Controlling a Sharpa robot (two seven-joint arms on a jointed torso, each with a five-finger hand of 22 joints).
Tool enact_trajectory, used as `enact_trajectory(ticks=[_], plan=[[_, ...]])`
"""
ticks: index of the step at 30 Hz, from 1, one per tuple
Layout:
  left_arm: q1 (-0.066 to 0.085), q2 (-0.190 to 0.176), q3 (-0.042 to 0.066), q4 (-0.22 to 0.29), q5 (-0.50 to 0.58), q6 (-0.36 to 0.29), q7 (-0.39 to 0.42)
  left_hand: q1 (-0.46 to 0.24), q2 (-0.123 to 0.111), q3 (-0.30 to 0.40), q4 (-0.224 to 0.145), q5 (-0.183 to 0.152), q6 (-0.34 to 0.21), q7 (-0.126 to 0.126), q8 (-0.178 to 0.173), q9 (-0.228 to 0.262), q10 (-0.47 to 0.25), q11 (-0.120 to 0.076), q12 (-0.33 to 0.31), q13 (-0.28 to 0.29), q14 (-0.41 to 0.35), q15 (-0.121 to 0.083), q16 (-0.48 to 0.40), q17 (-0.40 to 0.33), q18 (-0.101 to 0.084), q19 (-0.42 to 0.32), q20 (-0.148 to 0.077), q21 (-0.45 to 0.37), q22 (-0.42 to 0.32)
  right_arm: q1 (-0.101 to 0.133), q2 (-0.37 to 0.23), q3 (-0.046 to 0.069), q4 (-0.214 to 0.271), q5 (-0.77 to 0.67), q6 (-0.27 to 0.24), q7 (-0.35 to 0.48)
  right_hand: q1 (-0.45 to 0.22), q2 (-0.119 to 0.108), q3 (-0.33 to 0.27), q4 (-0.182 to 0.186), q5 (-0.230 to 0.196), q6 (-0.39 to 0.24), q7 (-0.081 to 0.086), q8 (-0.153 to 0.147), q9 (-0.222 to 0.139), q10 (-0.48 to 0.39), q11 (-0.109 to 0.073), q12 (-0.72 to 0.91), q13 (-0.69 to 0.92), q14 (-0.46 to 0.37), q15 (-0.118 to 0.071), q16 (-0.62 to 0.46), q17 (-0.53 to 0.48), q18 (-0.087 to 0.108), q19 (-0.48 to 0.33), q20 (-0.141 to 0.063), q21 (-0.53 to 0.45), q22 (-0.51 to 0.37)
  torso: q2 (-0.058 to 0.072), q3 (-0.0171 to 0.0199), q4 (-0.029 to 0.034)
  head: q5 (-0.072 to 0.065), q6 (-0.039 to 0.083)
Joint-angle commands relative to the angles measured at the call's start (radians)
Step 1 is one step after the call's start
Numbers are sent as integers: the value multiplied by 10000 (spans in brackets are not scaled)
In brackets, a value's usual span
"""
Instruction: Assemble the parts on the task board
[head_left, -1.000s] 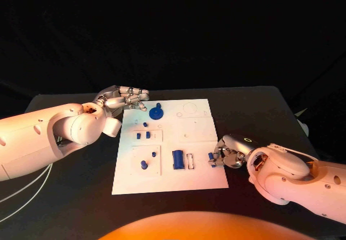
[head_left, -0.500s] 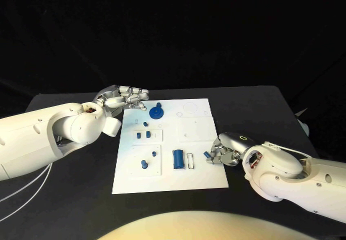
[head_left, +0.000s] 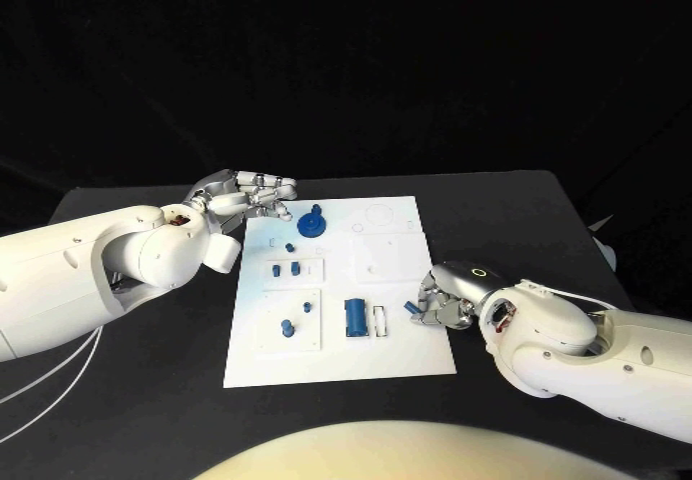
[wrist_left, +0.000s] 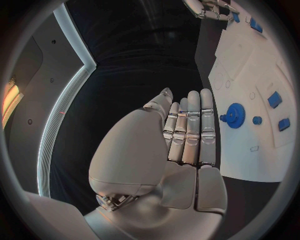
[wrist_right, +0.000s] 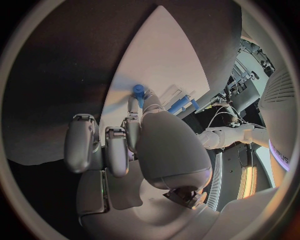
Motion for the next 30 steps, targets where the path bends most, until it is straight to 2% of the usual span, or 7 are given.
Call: enact_trajectory(ticks=[1,5,17,20,25,30], plan=[[5,7,6,35,13,89,100,-23,103,-28,-8,-1,-62,-3,37,-17,-58,0,9,9,-50,-9,-3,-8,98,35,4,-46,-9,-120,50,-117,-172,-361,1023,-382,374,162,159,-6,701,-54,-30,-49,-43,-73,-24,-26,-2161,784,-52,-41,1448,-2,-24,-21,-72,1824,0,-4,1,-25,-24],[5,4,6,38,12,85,99,-23,103,-28,-8,-1,-62,-3,37,-17,-58,0,9,9,-50,-9,-3,-8,98,35,4,-46,-9,-120,113,-118,-194,-548,1173,-406,347,-33,315,96,1445,-59,-28,-66,-55,-119,-20,-98,-2206,781,-50,-56,1428,9,-46,-16,-149,1807,7,-4,0,-38,-23],[6,-4,6,46,12,76,95,-23,103,-28,-8,-1,-62,-3,37,-17,-58,0,9,9,-50,-9,-3,-8,98,35,4,-46,-9,-120,253,-123,-221,-872,1272,-450,362,-261,698,259,2047,-77,-8,-91,-73,-193,-12,-228,-2299,763,-37,-112,1346,31,-83,-7,-282,1779,7,-1,-3,-15,-37],[6,-5,6,47,12,76,94,-23,103,-28,-8,-1,-62,-3,37,-17,-58,0,9,9,-50,-9,-3,-8,98,35,4,-46,-9,-120,246,-123,-178,-897,1086,-455,383,-306,840,292,2234,-57,-20,-78,-67,-163,-23,-194,-2270,767,-44,-107,1359,23,-65,-12,-243,1790,4,3,-7,2,-34],[6,-6,6,46,12,80,92,-23,103,-28,-8,-1,-62,-3,37,-17,-58,0,9,9,-50,-9,-3,-8,98,35,4,-46,-9,-120,163,-120,19,-793,520,-446,320,-421,1163,425,2790,21,-68,-16,-29,-1,-69,13,-2102,802,-79,-32,1495,-22,36,-41,9,1857,10,18,-7,27,-27],[5,2,6,35,12,87,91,-11,113,-25,-18,-1,-60,-6,41,-16,-59,-3,19,10,-50,-11,1,-11,99,38,4,-49,-8,-59,46,-101,358,-571,-82,-439,251,-488,1339,478,2981,65,-103,26,2,110,-92,167,-1975,834,-102,45,1633,-59,111,-60,209,1908,6,17,-5,35,-29]])
